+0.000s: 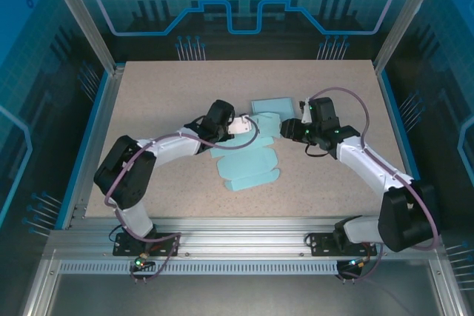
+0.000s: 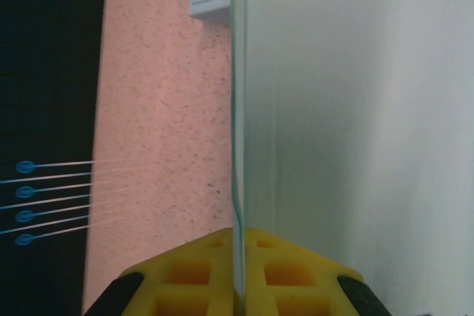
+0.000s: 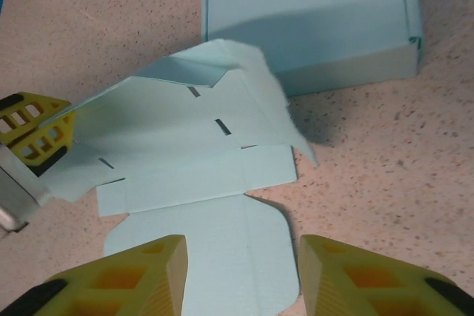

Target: Fold the paper box

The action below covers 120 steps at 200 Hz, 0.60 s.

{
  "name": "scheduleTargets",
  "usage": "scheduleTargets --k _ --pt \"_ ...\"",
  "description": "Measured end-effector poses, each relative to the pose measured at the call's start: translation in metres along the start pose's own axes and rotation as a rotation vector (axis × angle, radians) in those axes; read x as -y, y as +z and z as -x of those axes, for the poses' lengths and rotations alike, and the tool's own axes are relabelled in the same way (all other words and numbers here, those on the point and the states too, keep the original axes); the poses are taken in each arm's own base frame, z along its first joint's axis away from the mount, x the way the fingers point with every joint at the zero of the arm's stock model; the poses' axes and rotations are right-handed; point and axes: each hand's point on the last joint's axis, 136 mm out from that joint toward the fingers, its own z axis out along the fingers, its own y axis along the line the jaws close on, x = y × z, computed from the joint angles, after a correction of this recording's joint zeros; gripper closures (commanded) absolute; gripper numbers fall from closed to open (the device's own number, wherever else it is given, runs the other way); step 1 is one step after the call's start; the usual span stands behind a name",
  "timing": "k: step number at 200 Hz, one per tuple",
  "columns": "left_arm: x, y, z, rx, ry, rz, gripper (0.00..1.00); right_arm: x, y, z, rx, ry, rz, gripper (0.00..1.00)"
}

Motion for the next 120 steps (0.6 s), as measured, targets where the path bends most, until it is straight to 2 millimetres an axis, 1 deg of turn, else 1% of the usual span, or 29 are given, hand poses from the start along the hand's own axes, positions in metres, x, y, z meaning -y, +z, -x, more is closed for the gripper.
scheduleTargets --k 21,38,56,73,89,105,111,120 --pt "-0.01 -0.001 0.008 0.024 0.041 0.106 0.91 -0.006 0.005 0.002 -0.015 0.024 0.028 0.56" --pt "-0.022 -0.004 0.018 0.05 0.06 0.189 0.91 -0.016 0.005 0.011 -0.009 0.03 0.063 0.56" --pt "-0.034 -0.008 0.028 0.075 0.079 0.268 0.91 -0.027 0.003 0.022 0.008 0.027 0.099 0.52" --pt "-0.04 -0.007 0.037 0.09 0.102 0.33 0.9 -0.035 0.001 0.032 0.025 0.02 0.115 0.48" --pt "-0.04 -0.001 0.043 0.096 0.127 0.374 0.9 -0.041 0.0 0.042 0.043 0.008 0.121 0.45" --pt "-0.035 0.006 0.047 0.096 0.164 0.399 0.9 -0.044 0.001 0.052 0.053 -0.006 0.116 0.42" --pt "-0.033 0.009 0.047 0.093 0.173 0.404 0.86 -0.045 0.001 0.056 0.058 -0.013 0.11 0.41" --pt "-0.029 0.012 0.048 0.092 0.19 0.406 0.86 -0.047 0.002 0.063 0.063 -0.023 0.1 0.41"
